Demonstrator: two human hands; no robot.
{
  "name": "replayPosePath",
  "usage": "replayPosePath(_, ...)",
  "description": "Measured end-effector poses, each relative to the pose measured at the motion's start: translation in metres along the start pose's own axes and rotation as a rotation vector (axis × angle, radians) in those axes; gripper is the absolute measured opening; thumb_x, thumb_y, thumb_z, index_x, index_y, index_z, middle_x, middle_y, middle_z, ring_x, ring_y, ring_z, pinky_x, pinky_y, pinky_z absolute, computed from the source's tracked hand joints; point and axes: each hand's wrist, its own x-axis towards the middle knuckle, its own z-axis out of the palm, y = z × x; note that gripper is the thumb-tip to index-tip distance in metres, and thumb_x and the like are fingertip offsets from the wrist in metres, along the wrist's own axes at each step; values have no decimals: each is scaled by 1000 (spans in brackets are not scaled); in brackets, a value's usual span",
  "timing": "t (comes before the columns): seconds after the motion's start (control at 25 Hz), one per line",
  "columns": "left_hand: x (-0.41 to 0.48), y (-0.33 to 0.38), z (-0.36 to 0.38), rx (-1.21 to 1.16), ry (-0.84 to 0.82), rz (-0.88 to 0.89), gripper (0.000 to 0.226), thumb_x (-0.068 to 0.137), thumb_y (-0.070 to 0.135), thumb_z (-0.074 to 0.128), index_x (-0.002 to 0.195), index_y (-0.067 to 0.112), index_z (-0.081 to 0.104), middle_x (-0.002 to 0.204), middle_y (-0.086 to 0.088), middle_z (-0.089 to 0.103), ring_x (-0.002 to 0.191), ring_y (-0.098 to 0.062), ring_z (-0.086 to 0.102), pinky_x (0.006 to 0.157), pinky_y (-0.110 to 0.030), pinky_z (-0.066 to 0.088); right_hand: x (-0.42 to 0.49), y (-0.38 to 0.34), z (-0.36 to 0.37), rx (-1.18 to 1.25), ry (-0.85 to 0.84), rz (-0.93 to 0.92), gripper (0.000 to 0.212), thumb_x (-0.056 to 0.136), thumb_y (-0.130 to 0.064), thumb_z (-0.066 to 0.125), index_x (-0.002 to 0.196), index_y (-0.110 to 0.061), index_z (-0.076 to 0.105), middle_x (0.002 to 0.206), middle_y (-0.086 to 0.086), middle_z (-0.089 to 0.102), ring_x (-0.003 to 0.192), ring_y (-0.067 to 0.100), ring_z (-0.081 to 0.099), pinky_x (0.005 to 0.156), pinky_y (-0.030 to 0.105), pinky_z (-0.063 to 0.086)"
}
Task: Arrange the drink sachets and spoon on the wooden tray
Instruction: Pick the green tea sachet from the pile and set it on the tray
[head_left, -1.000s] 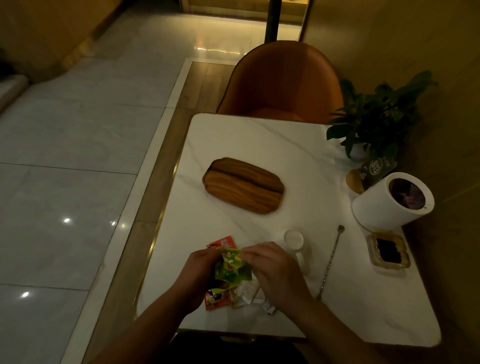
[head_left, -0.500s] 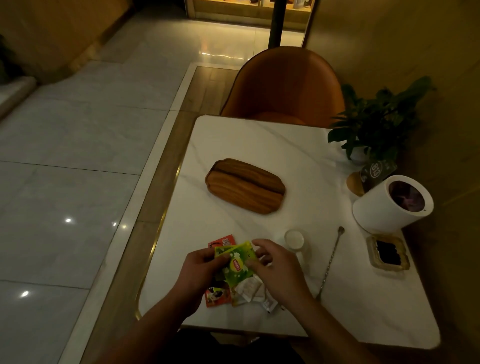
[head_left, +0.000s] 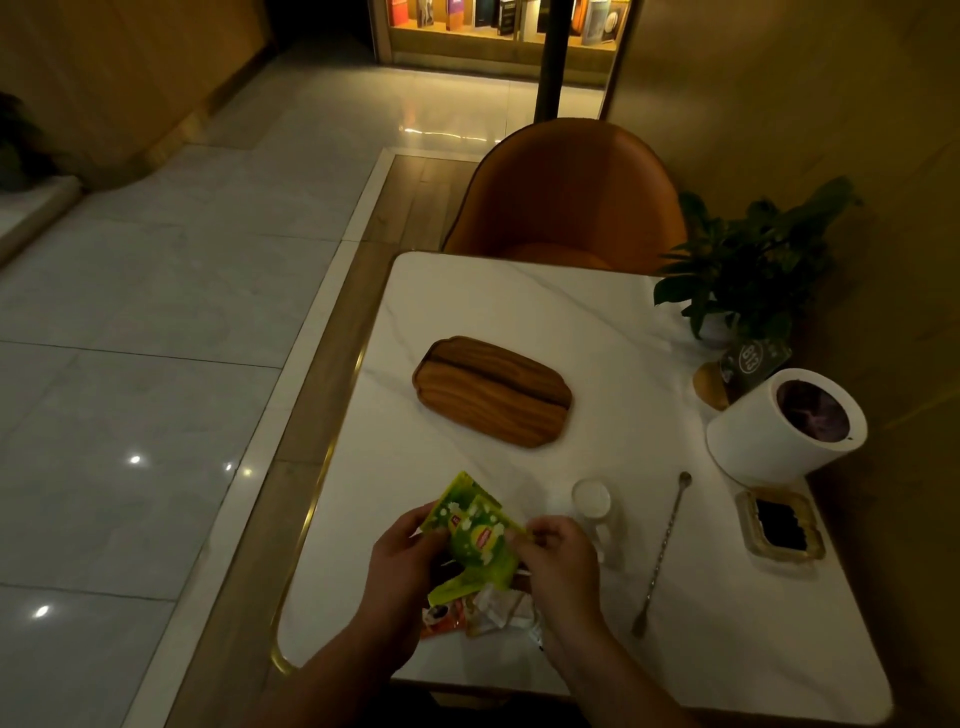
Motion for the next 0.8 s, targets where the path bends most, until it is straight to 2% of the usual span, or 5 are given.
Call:
replayPosePath(0.12,-3,-1,10,-97,10,-17,25,99,-1,46,105,2,70,96,-25,77,83,-39,77,60,-38,62,0,8,10,60,87,49,26,77,-3,78,91,-17,62,89,17,72,79,33,72,65,51,62)
replayPosePath(0.28,-4,-3,16,-153,7,-20,21,101,9,51,106,-3,68,101,-27,76,93,-43,74,79,-53,63,2,9,16,204,130,64,25,79,0,76,96,-18,71,86,11,72,79,27,72,67,41,60)
replayPosePath(0.4,-3,-6,18,-131,14,-24,22,101,6,49,108,-8,63,96,-27,75,91,-46,71,86,-57,55,3,6,17,136,217,36,7,79,-6,78,83,-10,73,78,8,73,68,20,69,56,33,54)
replayPosePath(0.56,-5,-11,18,-52,-29,28,21,102,9,49,109,3,67,102,-25,76,92,-45,73,84,-57,58,-2,6,17,91,142,73,11,81,-12,77,78,-7,68,73,13,72,61,23,68,53,33,56)
replayPosePath(0.8,-12,-14,13,-9,1,-1,27,106,17,45,107,16,72,97,-13,80,80,-28,78,60,-29,60,-13,13,20,-36,-10,0,14,80,-12,78,73,-10,66,78,14,72,79,31,72,74,49,62)
